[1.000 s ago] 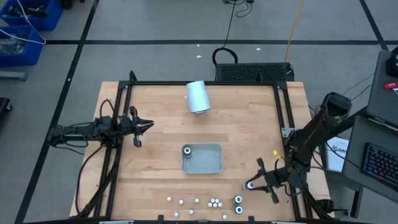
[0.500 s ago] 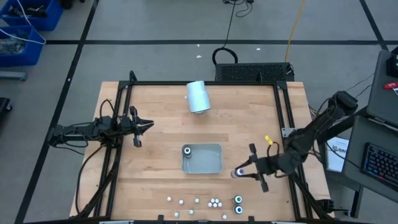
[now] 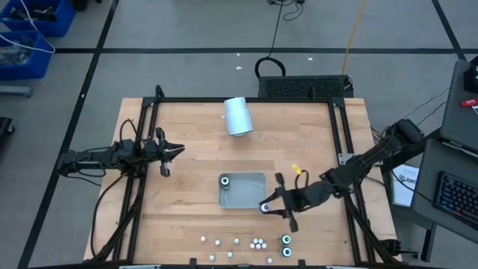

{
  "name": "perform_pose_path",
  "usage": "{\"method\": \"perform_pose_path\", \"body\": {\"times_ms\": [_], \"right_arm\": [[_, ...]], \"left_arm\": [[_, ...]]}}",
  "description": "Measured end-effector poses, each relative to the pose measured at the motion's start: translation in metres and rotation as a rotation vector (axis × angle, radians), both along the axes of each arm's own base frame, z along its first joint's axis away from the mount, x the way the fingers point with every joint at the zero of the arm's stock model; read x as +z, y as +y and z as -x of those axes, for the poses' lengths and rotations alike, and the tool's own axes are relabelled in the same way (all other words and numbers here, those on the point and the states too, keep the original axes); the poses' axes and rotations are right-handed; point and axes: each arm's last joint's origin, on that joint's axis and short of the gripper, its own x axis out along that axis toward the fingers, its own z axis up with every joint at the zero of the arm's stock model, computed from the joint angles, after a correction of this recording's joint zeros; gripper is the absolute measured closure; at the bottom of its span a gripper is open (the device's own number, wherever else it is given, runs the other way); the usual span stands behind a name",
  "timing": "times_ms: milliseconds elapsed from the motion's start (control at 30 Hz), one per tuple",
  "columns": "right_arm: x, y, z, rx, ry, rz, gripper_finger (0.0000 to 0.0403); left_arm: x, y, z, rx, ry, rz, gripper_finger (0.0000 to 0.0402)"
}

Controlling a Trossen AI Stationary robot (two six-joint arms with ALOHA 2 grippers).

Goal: Pick & Place food coloring
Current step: Put the big violet food coloring bottle into the gray bin

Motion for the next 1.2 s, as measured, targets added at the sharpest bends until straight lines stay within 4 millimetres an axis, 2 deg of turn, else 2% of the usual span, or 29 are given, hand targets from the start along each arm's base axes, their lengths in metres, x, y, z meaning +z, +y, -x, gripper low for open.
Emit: {"method": "perform_pose_path", "body": {"times_ms": [267, 533, 733, 1000, 1200], "right_arm": [[-0.014, -0.004, -0.041, -0.043, -0.035, 0.008, 0.0291], [-0.032, -0.020, -0.065, -0.121, -0.063, -0.027, 0.0289], [-0.059, -0.028, -0.085, -0.167, -0.055, -0.037, 0.0292], [-0.071, -0.027, -0.114, -0.191, -0.021, -0.023, 0.0291], [-0.079, -0.029, -0.126, -0.238, -0.006, -0.018, 0.0288]], "left_arm": [[0.000, 0.000, 0.000, 0.000, -0.001, 0.000, 0.0350], [0.000, 0.000, 0.000, 0.001, 0.000, -0.010, 0.0350], [0.000, 0.000, 0.000, 0.001, -0.002, -0.011, 0.0350], [0.000, 0.000, 0.000, 0.001, -0.001, -0.011, 0.0350], [0.001, 0.000, 0.000, 0.000, -0.003, -0.009, 0.0350]]}}
